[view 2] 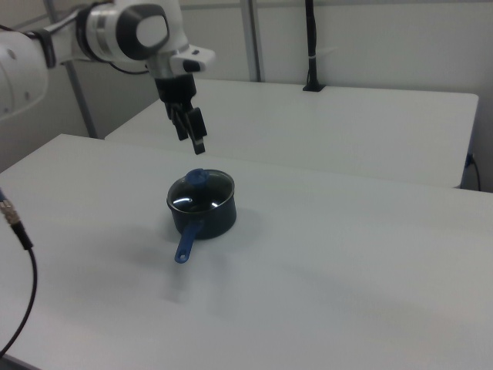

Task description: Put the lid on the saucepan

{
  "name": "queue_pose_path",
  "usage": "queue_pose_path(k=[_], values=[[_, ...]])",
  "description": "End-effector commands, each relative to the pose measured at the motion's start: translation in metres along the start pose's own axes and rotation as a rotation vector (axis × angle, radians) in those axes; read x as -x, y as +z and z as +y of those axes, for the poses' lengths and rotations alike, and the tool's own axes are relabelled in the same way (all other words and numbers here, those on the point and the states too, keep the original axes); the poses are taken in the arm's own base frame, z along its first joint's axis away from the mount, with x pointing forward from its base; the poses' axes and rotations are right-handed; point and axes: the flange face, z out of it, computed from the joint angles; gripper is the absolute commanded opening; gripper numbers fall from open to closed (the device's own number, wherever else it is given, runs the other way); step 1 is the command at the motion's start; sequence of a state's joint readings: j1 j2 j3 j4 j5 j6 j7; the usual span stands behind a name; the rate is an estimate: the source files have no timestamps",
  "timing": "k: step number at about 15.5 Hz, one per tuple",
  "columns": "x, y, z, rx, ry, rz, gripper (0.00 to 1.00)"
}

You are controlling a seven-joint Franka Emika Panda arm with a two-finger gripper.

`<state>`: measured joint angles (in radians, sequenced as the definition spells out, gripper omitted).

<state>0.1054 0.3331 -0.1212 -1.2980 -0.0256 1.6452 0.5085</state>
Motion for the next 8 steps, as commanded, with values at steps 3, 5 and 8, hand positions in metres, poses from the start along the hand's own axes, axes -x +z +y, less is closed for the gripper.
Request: queue_pose_path(k=[3, 5, 8], values=[[0.075, -0.058, 0.068, -0.025, -0.108, -0.048, 1.00], [0.090, -0.065, 0.078, -0.027, -0.169, -0.059, 1.00], [0.090, -0.067, 0.086, -0.031, -0.294, -0.063, 1.00]])
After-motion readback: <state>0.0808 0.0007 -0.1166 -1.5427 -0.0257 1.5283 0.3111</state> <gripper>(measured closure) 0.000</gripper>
